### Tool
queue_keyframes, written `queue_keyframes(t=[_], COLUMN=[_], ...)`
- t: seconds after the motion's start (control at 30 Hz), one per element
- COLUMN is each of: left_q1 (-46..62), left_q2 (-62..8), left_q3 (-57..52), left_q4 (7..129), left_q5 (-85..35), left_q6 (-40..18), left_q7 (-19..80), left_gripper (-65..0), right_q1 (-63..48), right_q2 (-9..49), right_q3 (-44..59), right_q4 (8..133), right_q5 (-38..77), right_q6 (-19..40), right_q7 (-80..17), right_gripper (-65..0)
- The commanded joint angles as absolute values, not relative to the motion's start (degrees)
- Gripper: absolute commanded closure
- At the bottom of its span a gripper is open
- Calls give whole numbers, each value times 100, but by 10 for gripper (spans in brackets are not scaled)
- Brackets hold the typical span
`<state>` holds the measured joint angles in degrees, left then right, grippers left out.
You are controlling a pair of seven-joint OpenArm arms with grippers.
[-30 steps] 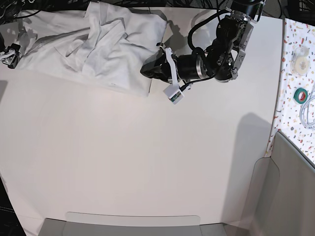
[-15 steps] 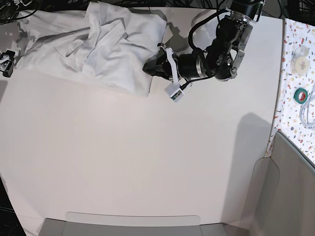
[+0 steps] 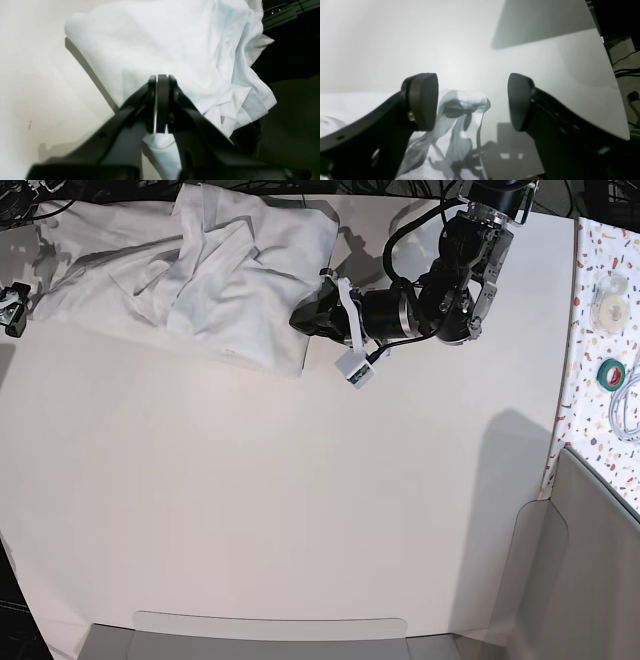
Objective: Layout the t-shirt on the table in an organized manner, then fold the t-shirt properly
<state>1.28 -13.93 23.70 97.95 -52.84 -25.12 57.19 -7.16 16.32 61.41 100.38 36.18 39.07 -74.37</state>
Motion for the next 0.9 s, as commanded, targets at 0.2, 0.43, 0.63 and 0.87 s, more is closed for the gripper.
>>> queue_keyframes(t=[0.2, 0.43, 0.63, 0.87], left_q1=[57, 57, 48, 48], left_q2=[-1385, -1385, -1385, -1358], left_q3=[2343, 2343, 2343, 2343], left_q4=[9877, 9877, 9815, 9675], left_q5=[-5385, -5385, -5385, -5385], left_q6=[-2563, -2563, -2563, -2563], left_q7=[5640, 5640, 5631, 5587], left_gripper=[-12, -12, -12, -12], right_q1=[-760, -1068, -1798, -2448], right_q2=[2000, 2413, 2826, 2941], right_q3=[6220, 6185, 6158, 6149], right_q4=[10123, 9640, 8453, 8075], right_q5=[3723, 4101, 4945, 5807], right_q6=[4000, 4000, 4000, 4000], right_q7=[-7398, -7714, -7732, -7732], right_gripper=[-424, -424, -424, -424])
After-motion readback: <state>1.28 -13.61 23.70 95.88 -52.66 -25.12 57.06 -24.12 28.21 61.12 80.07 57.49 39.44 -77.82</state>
